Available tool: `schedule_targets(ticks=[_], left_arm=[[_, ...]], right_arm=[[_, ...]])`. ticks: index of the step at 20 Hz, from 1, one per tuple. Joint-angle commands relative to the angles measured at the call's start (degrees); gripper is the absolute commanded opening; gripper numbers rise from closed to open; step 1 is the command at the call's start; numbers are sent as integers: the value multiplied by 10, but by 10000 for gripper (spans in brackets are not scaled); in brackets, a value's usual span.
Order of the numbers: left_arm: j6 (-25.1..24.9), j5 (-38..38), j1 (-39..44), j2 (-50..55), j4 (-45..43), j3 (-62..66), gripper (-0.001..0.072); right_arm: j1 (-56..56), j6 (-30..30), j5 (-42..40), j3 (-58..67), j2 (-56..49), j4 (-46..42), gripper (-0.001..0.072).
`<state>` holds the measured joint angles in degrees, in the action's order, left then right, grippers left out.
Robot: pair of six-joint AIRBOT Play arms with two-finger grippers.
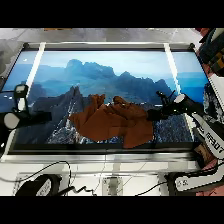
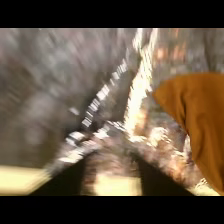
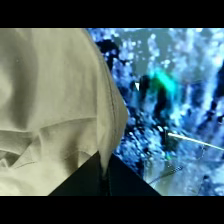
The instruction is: Fold the clothes and pants, and hang the long-sleeved shirts on hangers.
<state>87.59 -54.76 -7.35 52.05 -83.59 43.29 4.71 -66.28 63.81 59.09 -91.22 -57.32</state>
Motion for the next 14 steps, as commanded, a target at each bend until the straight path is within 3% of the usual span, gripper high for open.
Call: schedule_targets(ticks=[1,2,3,4,9,14], left_arm=[[5,36,-24,123,109,-17,693],[-13,54,-24,155,141,-17,659],[-40,76,-24,186,178,-17,517],[-65,95,-24,210,211,-17,455],[-184,135,-24,278,349,-17,458],[-195,182,-19,297,404,-17,453]], right_arm=[[0,0,16,1,0,0,17],[0,0,20,1,0,0,17],[0,0,23,1,0,0,17],[0,0,25,1,0,0,17],[0,0,25,1,0,0,17],[0,0,26,1,0,1,16]])
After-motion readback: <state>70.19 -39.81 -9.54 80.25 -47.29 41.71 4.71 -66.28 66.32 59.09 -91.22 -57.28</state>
